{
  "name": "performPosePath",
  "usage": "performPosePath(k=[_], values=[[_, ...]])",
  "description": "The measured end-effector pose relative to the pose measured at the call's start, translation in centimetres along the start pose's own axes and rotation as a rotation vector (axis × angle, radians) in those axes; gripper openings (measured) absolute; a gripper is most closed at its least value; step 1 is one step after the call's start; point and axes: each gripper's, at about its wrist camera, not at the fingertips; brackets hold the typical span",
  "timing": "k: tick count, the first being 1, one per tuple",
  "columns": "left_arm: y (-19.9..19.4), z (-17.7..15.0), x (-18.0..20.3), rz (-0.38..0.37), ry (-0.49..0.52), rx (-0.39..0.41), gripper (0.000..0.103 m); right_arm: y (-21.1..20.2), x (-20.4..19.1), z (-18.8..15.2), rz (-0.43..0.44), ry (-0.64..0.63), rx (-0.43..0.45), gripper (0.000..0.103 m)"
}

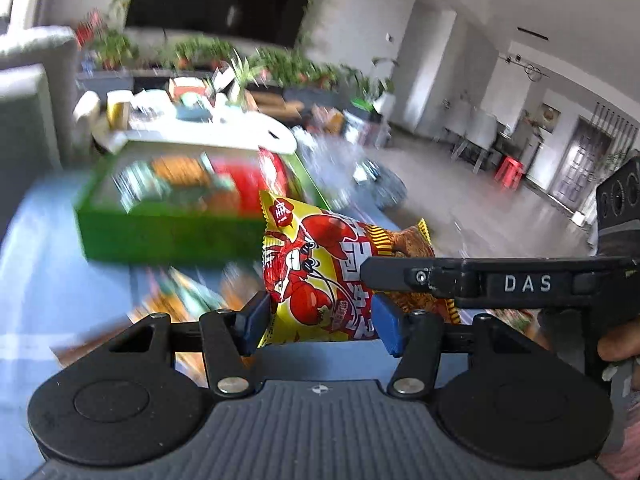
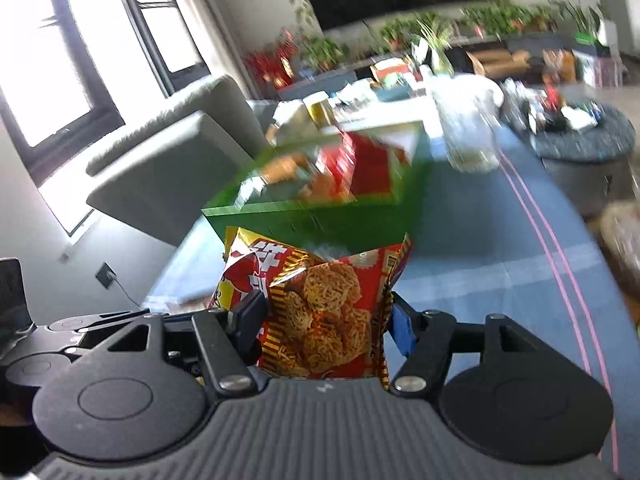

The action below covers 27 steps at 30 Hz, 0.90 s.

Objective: Organize snacks
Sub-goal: 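Lift the yellow chip bag into the green box and release it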

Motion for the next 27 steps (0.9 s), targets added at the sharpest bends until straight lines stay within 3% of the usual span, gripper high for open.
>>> performPosePath(k=[9,17,27], values=[[0.3,6.1,-3.6,0.096,0.034,0.071,0.052,3.8,-2.3,6.3,0.061,0.006,0.063,0.085],[2.8,11.0,-7.4,0.11,0.031,0.089,0.053,7.0,-3.3,11.2,0.055,0.015,0.084,0.085],[7.0,13.4,-10.9,0.13,0.017,0.071,0.053,11.2,-3.1,14.3,0.02,-0.007,0.064,0.085]])
Point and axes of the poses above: each gripper's, at about its wrist camera, not at the fingertips, and y roughly the way its jaws point, x to its right, z to its top, and after that the axes turned 4 degrees about -x, right-handed
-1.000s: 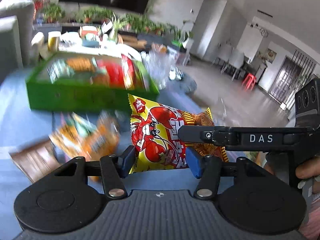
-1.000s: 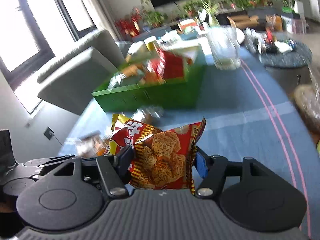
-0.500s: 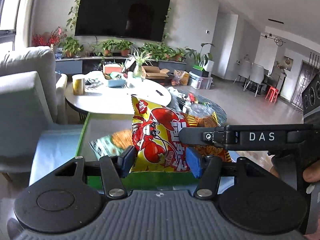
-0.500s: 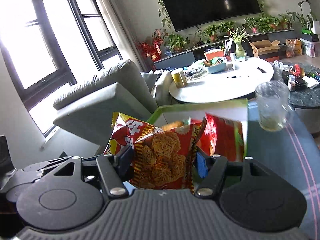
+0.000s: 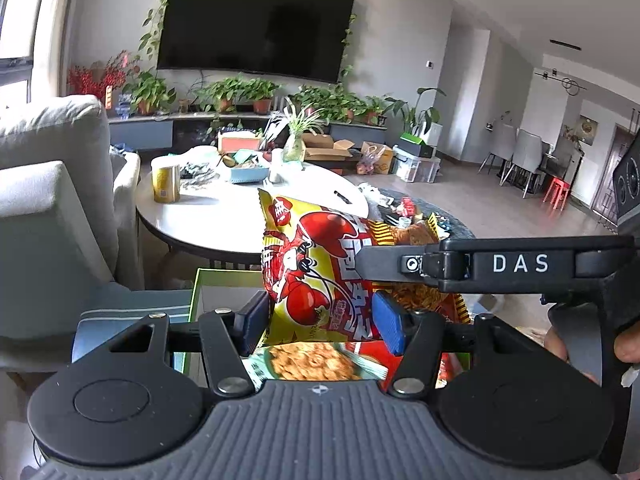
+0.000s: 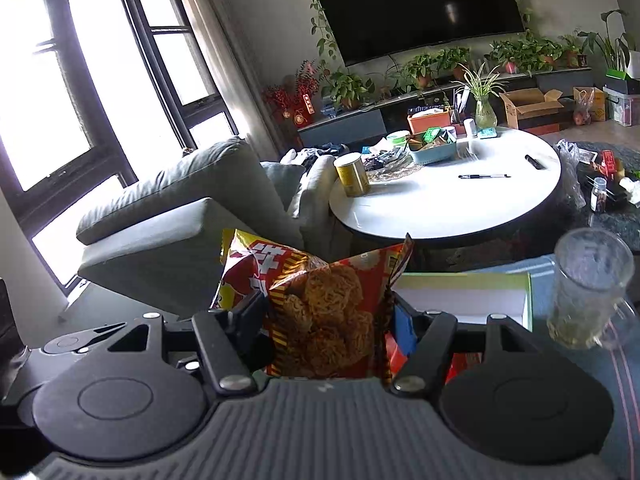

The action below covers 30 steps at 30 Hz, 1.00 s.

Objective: Organize snacks
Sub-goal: 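Lift the yellow chip bag into the green box and release it, then grasp the brown wrapped pastry with the left gripper while the right gripper grasps the bread loaf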

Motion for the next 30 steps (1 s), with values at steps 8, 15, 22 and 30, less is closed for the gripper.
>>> performPosePath(k=[8,15,22,30], values=[[2.6,-0.1,-1.7,0.034,-0.047,-0.033,0.059,3.2,0.8,0.5,0.0,-0.005,-0.039,0.085],[2.1,-1.1,-5.1,0.14,-0.123,-0.012,0.059,2.7,2.5,0.0,-0.108,-0.017,-0.003,0.085],[-0.4,-1.9,-3.9,0.142,-0.075,0.002,0.06,-0.2,2.1,-0.9,-0.073,0.001,-0.013,0.085],[-4.5,-4.9,-2.6,0.141,-0.063,-0.016,0.063,-3.7,-0.6,-3.9,0.005,-0.103,-0.042,0.085]])
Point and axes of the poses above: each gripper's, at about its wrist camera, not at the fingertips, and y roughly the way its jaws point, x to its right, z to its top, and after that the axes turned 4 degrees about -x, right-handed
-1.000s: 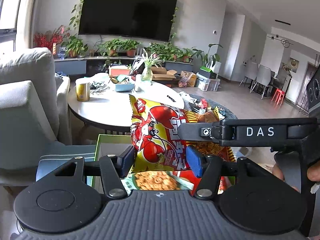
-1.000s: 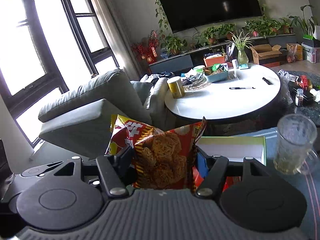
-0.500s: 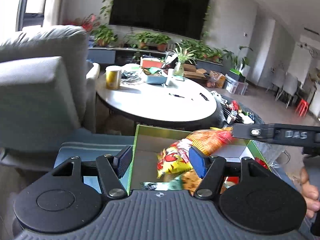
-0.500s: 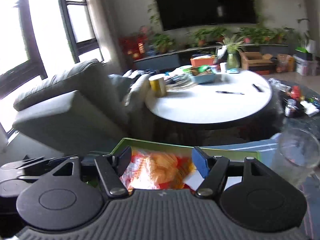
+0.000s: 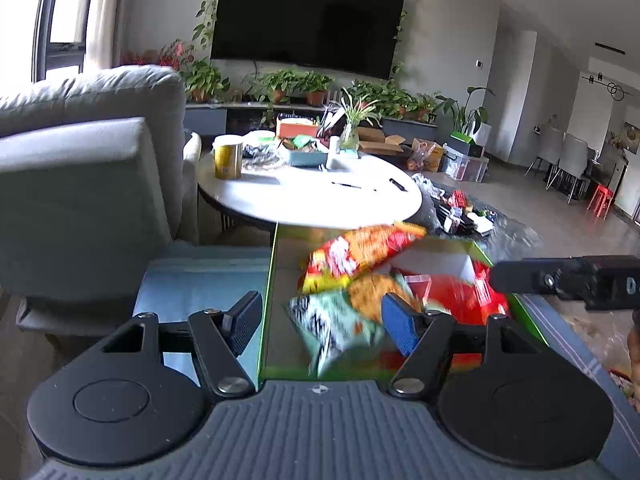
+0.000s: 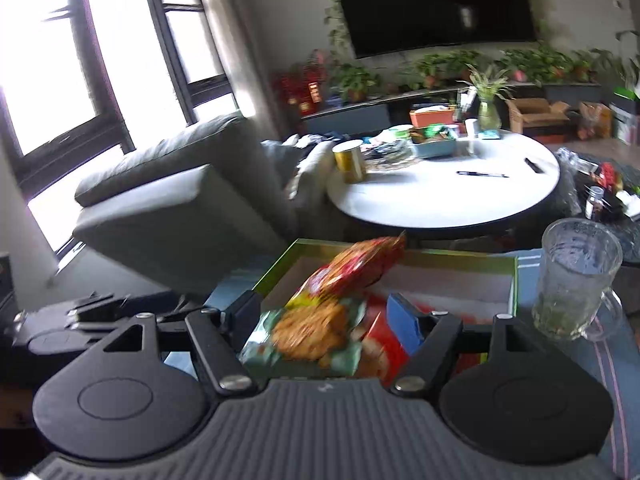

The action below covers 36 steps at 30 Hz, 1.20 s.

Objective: Organize snacks
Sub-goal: 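Grasp the brown wrapped pastry with the left gripper while the right gripper grasps the bread loaf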

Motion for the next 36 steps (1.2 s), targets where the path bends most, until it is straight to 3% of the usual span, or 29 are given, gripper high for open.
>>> performPosePath(k=[5,7,11,16,24,36], values=[[-2.8,-3.3,0.0,0.03,-0.008,-0.026,0.066,-1.6,-0.8,-3.4,0.005,-0.045,-0.046,0.085],[-3.6,-4.6,0.2,0.067,-0.026,-0.051,0.071,-2.2,-1.0,-4.9,-0.005,-0.059,-0.056,0.085],[-4.5,-7.0,1.1,0.14,-0.067,-0.128,0.071,-3.1,-1.4,-7.4,0.011,-0.042,-0.091,0.085],[-5.3,-9.6,2.5,0.143,-0.112,-0.163,0.071,-4.5,-2.3,-10.7,0.052,-0.016,-0.147,0.085],[-4.8,-11.8,4.1,0.177,-0.143,-0.183,0.072,-6.9,-2.3,-14.0,0.018,0.031,-0.122,0.085],[-2.4,-12.1,4.7,0.213,-0.145,-0.245,0.075,-7.3,-2.2,-15.3,0.03,0.046,-0.114,0.085]])
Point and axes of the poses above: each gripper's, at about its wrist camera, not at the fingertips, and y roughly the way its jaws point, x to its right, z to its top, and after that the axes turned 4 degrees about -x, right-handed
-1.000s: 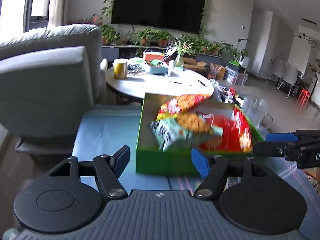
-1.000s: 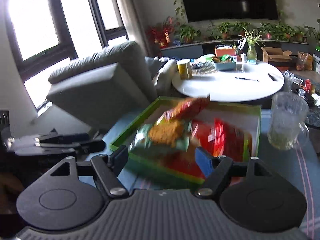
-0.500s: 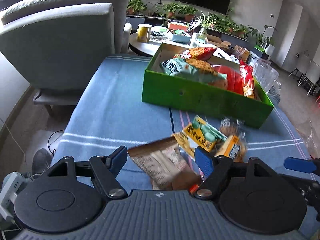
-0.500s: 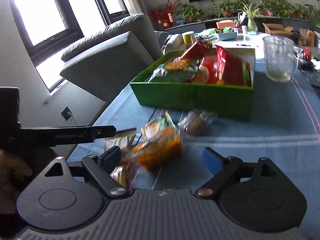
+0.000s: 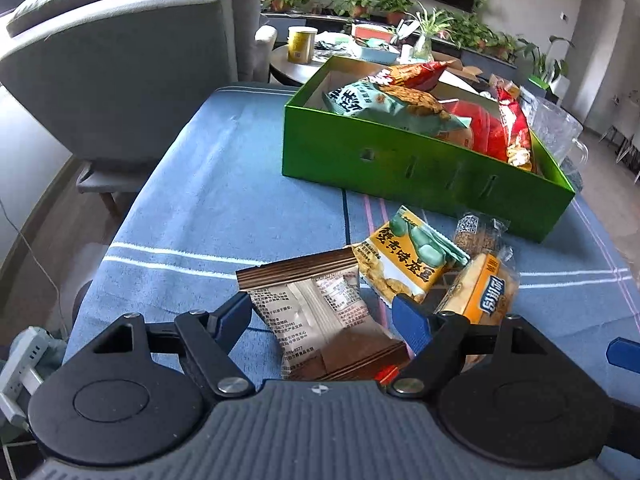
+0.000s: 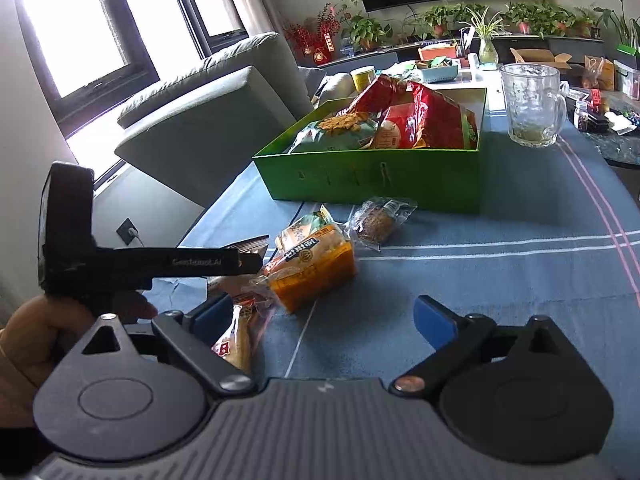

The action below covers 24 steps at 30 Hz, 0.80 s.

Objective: Organize snacks
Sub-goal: 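Grasp the brown wrapped pastry with the left gripper while the right gripper grasps the bread loaf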

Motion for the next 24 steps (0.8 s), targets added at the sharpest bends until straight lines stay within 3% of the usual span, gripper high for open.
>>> performPosePath(k=[7,10,14,24], values=[[0.7,0.1,0.2,0.021,0.065,-0.049,0.074,0.9,0.3,0.0,-0.011,0.013,-0.017,0.085],[1.3,-0.1,-0.1,-0.006,0.099,-0.092,0.071,0.9,0.1,0.0,-0.014,-0.001,-0.014,0.085],[0.9,-0.3,-0.3,-0.023,0.122,-0.083,0.056,0.8,0.1,0.0,-0.011,0.0,-0.012,0.085],[-1.1,-1.5,-0.8,-0.072,0.143,-0.039,0.052,1.7,-0.7,0.2,-0.019,-0.074,-0.024,0.085]])
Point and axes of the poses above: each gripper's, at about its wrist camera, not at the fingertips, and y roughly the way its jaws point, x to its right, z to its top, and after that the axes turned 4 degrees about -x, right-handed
